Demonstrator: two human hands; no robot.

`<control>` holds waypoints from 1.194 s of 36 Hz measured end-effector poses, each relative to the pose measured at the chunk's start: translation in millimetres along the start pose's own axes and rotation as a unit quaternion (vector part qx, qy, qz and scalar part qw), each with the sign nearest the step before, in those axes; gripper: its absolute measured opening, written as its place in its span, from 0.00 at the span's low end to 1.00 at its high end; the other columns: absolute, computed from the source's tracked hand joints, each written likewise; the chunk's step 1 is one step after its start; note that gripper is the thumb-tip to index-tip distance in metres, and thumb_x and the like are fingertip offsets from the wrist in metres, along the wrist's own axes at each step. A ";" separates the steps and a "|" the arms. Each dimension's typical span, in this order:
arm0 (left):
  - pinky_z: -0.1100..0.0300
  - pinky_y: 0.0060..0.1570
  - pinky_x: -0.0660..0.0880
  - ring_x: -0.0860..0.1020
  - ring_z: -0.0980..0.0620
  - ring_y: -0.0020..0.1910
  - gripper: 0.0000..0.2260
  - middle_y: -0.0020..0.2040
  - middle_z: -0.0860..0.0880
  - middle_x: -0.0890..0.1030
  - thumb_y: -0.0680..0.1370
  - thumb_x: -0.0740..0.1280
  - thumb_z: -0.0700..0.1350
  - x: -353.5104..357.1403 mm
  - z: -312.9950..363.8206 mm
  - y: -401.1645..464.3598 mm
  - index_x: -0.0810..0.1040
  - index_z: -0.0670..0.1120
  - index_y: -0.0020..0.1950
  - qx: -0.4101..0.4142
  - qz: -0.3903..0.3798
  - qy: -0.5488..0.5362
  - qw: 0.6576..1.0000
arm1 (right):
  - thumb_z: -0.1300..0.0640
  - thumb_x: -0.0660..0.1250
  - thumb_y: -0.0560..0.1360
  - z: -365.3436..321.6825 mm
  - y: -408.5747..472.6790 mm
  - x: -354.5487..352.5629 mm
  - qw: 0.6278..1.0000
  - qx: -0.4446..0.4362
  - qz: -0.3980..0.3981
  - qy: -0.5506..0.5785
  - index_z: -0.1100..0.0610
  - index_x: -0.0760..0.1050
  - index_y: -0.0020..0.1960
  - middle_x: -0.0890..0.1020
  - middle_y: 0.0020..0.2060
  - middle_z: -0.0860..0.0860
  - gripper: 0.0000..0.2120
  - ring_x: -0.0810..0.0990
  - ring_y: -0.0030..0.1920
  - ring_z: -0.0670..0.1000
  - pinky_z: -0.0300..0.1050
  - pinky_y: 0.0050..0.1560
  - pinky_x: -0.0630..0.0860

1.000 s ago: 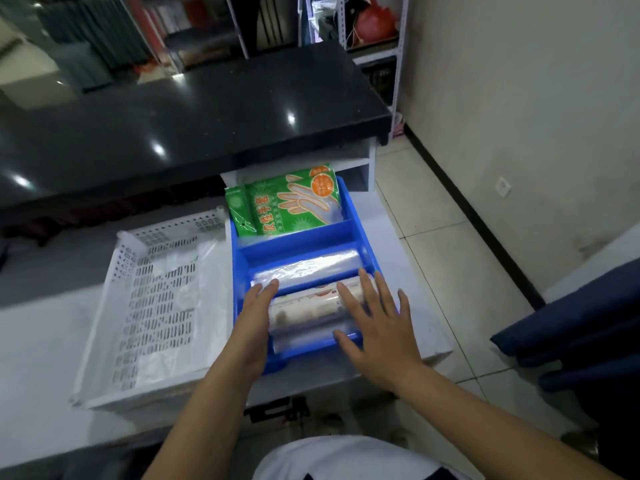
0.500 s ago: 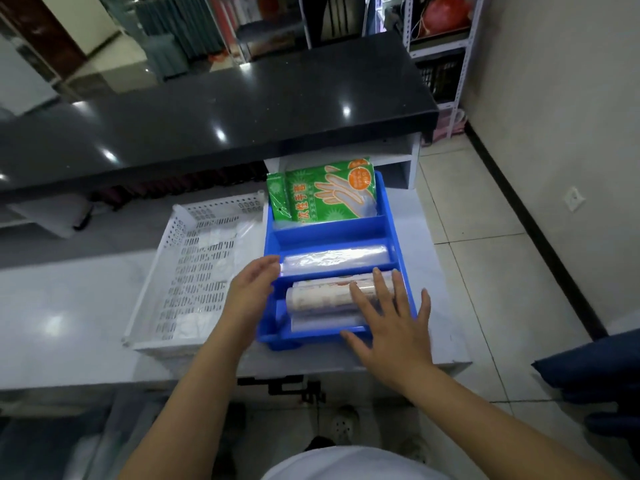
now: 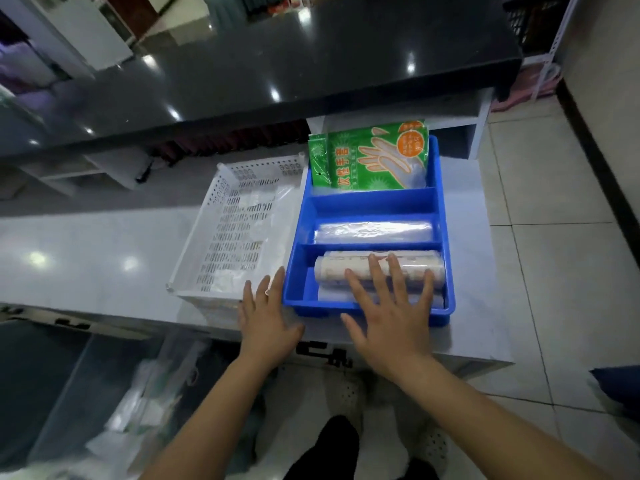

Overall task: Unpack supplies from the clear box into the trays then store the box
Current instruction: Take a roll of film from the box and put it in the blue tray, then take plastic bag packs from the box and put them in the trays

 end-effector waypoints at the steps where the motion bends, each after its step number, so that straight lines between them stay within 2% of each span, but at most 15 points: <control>1: 0.41 0.77 0.45 0.41 0.45 0.80 0.47 0.81 0.48 0.54 0.70 0.70 0.52 0.5 1.0 0.1 0.43 0.57 0.80 -0.003 0.004 -0.009 1.000 | 0.34 0.53 0.76 -0.2 0.5 -0.4 1.000 -0.001 -0.001 -0.001 0.44 0.58 0.79 0.57 0.80 0.55 0.34 0.50 0.80 0.62 0.77 0.70 0.46; 5: 0.37 0.76 0.48 0.42 0.46 0.80 0.44 0.80 0.50 0.56 0.71 0.69 0.54 1.1 -2.3 -1.8 0.44 0.61 0.79 -0.003 -0.004 -0.041 0.999 | 0.33 0.53 0.76 -1.2 -2.2 -0.7 1.000 0.004 -0.014 -0.013 0.44 0.57 0.79 0.56 0.80 0.55 0.35 0.49 0.80 0.61 0.77 0.71 0.46; 9: 0.37 0.76 0.49 0.42 0.46 0.80 0.43 0.81 0.53 0.55 0.68 0.64 0.57 -10.1 -9.3 2.0 0.43 0.65 0.78 0.029 -0.052 -0.063 0.996 | 0.31 0.53 0.74 -0.9 -0.1 -4.7 0.999 -0.004 -0.031 -0.030 0.44 0.58 0.79 0.56 0.80 0.56 0.37 0.51 0.80 0.62 0.77 0.71 0.46; 14: 0.41 0.77 0.48 0.41 0.46 0.80 0.45 0.82 0.52 0.44 0.72 0.70 0.51 -31.5 -18.1 -8.2 0.44 0.65 0.79 0.069 -0.077 -0.121 0.987 | 0.26 0.44 0.72 -14.1 0.1 -15.2 0.995 0.056 -0.058 -0.050 0.40 0.47 0.80 0.46 0.82 0.51 0.39 0.40 0.80 0.60 0.75 0.71 0.37; 18: 0.44 0.76 0.47 0.38 0.49 0.80 0.42 0.81 0.55 0.40 0.74 0.70 0.50 -59.7 -52.0 -45.7 0.47 0.66 0.78 0.114 -0.067 -0.188 0.973 | 0.25 0.38 0.70 -80.4 0.1 -26.2 0.995 0.061 -0.068 -0.041 0.37 0.40 0.79 0.38 0.81 0.48 0.39 0.33 0.79 0.58 0.72 0.70 0.32; 21: 0.46 0.76 0.46 0.39 0.51 0.80 0.40 0.81 0.55 0.41 0.74 0.67 0.54 -71.8 -110.0 -87.1 0.45 0.68 0.78 0.118 -0.011 -0.179 0.977 | 0.26 0.41 0.71 -159.7 -11.3 -19.8 0.997 0.016 -0.077 0.005 0.37 0.43 0.79 0.38 0.80 0.45 0.39 0.33 0.79 0.55 0.68 0.69 0.31; 24: 0.45 0.77 0.47 0.39 0.50 0.79 0.40 0.81 0.54 0.41 0.75 0.66 0.56 -68.0 -186.5 -130.8 0.42 0.66 0.78 0.048 0.053 -0.127 0.989 | 0.28 0.47 0.73 -240.3 -33.0 -2.2 0.995 -0.038 -0.074 0.049 0.38 0.52 0.79 0.48 0.81 0.48 0.36 0.42 0.80 0.56 0.71 0.72 0.41; 26: 0.43 0.77 0.47 0.38 0.49 0.79 0.40 0.81 0.53 0.40 0.75 0.66 0.56 -57.6 -239.8 -161.4 0.42 0.64 0.79 -0.023 0.072 -0.100 0.992 | 0.27 0.48 0.74 -288.2 -52.6 19.1 0.991 -0.080 -0.086 0.062 0.37 0.53 0.78 0.51 0.81 0.48 0.35 0.44 0.81 0.56 0.72 0.73 0.43; 30: 0.43 0.77 0.46 0.41 0.43 0.80 0.41 0.82 0.47 0.42 0.75 0.64 0.59 -29.3 -333.6 -218.6 0.42 0.59 0.80 -0.162 0.055 -0.072 0.983 | 0.24 0.42 0.73 -357.7 -92.1 73.2 0.974 -0.148 -0.169 0.035 0.34 0.44 0.79 0.40 0.80 0.46 0.37 0.33 0.79 0.54 0.67 0.71 0.32; 34: 0.44 0.77 0.48 0.42 0.41 0.80 0.40 0.82 0.47 0.42 0.77 0.62 0.62 -5.2 -392.3 -261.8 0.40 0.57 0.80 -0.260 0.011 -0.087 0.962 | 0.24 0.40 0.72 -395.7 -122.3 109.8 0.944 -0.207 -0.258 -0.009 0.33 0.37 0.78 0.35 0.79 0.46 0.37 0.26 0.75 0.52 0.68 0.71 0.32; 39: 0.45 0.76 0.48 0.42 0.42 0.80 0.42 0.81 0.49 0.39 0.76 0.62 0.62 19.0 -427.2 -288.1 0.35 0.61 0.78 -0.318 -0.033 -0.146 0.936 | 0.24 0.41 0.73 -427.5 -128.1 137.1 0.912 -0.237 -0.333 -0.026 0.31 0.35 0.77 0.34 0.79 0.44 0.35 0.29 0.77 0.52 0.67 0.72 0.32; 43: 0.45 0.76 0.45 0.40 0.43 0.80 0.42 0.81 0.50 0.37 0.75 0.62 0.64 35.3 -452.3 -295.0 0.36 0.61 0.79 -0.370 -0.079 -0.173 0.910 | 0.26 0.45 0.75 -462.2 -117.5 160.9 0.893 -0.258 -0.367 -0.039 0.33 0.37 0.78 0.35 0.80 0.45 0.35 0.30 0.78 0.53 0.67 0.72 0.31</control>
Point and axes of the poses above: each hand's wrist, its own y-axis towards the middle knuckle, its own x-axis out of the palm, z = x × y, the point moved 3 cm from there along y, towards the middle knuckle
